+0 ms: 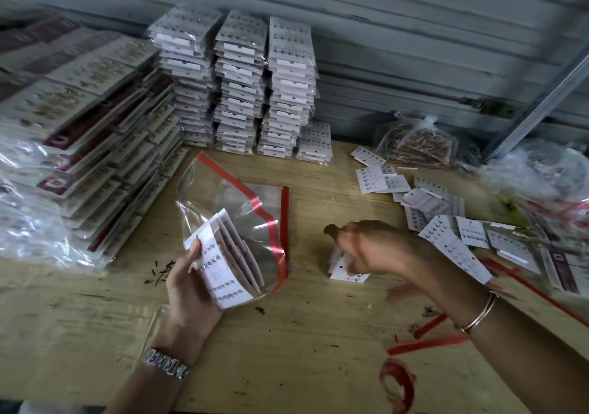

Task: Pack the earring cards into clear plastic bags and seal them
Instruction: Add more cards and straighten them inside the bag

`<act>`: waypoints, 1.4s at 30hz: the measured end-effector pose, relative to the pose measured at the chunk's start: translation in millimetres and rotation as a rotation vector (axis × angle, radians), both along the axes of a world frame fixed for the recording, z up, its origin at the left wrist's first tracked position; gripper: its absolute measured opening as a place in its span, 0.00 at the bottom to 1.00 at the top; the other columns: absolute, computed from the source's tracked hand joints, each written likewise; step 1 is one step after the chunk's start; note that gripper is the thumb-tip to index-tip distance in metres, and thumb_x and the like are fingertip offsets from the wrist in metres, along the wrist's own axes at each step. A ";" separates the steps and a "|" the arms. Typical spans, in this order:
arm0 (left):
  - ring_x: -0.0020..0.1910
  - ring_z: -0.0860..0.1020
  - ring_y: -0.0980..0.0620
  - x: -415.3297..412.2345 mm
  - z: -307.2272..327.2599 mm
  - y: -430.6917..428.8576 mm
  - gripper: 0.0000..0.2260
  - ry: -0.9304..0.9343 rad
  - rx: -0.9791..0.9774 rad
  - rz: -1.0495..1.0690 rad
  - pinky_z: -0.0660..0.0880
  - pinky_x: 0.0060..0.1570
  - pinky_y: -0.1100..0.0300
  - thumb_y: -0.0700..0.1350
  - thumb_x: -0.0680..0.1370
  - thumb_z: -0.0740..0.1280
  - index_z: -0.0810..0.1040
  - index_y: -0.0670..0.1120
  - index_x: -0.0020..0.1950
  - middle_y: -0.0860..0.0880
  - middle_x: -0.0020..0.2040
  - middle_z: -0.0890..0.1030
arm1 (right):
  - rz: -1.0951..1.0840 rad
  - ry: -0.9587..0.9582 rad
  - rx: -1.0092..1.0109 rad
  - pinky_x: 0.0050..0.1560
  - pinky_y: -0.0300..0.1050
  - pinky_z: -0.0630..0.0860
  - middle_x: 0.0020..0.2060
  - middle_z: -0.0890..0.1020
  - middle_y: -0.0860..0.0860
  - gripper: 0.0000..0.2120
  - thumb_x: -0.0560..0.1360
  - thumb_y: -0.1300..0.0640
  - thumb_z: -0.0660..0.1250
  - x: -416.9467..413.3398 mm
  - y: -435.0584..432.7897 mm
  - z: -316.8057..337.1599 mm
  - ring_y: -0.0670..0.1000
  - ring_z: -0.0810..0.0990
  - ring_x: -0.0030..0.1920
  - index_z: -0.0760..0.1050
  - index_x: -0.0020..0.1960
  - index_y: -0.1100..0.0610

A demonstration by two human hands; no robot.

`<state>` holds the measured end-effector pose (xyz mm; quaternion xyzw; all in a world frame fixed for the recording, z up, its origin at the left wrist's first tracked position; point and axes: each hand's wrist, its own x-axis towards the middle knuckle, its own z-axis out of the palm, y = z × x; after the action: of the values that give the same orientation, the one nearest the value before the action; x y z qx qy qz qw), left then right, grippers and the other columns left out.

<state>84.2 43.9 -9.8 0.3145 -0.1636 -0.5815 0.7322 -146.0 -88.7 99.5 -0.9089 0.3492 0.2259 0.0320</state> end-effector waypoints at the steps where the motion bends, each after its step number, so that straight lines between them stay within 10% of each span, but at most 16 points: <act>1: 0.49 0.85 0.49 0.0 0.2 -0.5 0.24 0.001 -0.004 -0.001 0.81 0.50 0.52 0.52 0.82 0.49 0.86 0.50 0.53 0.48 0.49 0.86 | -0.024 -0.016 0.023 0.30 0.37 0.70 0.39 0.74 0.48 0.35 0.73 0.55 0.74 -0.5 -0.1 -2.0 0.44 0.73 0.34 0.60 0.74 0.56; 6: 0.48 0.85 0.50 0.8 0.3 -1.5 0.25 0.003 -0.033 -0.014 0.81 0.49 0.54 0.51 0.83 0.48 0.86 0.50 0.52 0.49 0.47 0.86 | -0.054 -0.140 0.087 0.44 0.45 0.77 0.45 0.79 0.52 0.43 0.75 0.56 0.73 -6.0 3.0 -11.1 0.51 0.79 0.44 0.49 0.78 0.56; 17: 0.49 0.85 0.49 2.4 -3.6 -0.7 0.23 0.019 -0.042 -0.027 0.81 0.49 0.54 0.50 0.83 0.49 0.85 0.49 0.56 0.47 0.49 0.86 | -0.031 -0.166 0.143 0.49 0.49 0.78 0.53 0.78 0.53 0.13 0.79 0.52 0.67 -12.6 11.4 2.7 0.51 0.78 0.48 0.67 0.57 0.55; 27: 0.57 0.80 0.29 -7.0 9.5 2.2 0.26 -0.116 0.084 -0.171 0.78 0.53 0.37 0.52 0.78 0.64 0.71 0.37 0.70 0.31 0.60 0.79 | -0.201 -0.843 0.713 0.32 0.34 0.72 0.40 0.81 0.44 0.10 0.74 0.48 0.72 -33.0 20.7 68.4 0.43 0.79 0.37 0.76 0.53 0.46; 38: 0.59 0.80 0.35 -29.1 43.7 11.5 0.19 -0.259 0.102 -0.141 0.76 0.57 0.33 0.47 0.70 0.75 0.81 0.44 0.60 0.37 0.60 0.82 | -0.412 -0.855 0.433 0.42 0.39 0.71 0.43 0.81 0.39 0.20 0.68 0.33 0.68 -23.2 33.0 39.0 0.38 0.78 0.43 0.74 0.51 0.45; 42: 0.59 0.80 0.35 -30.9 49.8 13.7 0.18 -0.326 0.111 -0.141 0.76 0.58 0.33 0.49 0.69 0.76 0.82 0.47 0.58 0.38 0.59 0.82 | -0.488 -0.968 0.388 0.46 0.47 0.73 0.48 0.81 0.50 0.22 0.67 0.31 0.68 -20.7 38.9 32.0 0.50 0.81 0.47 0.75 0.51 0.46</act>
<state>53.3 57.5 40.0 0.4323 -0.2692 -0.5812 0.6348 -166.7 -49.8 131.5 -0.7794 0.4466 -0.1697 0.4054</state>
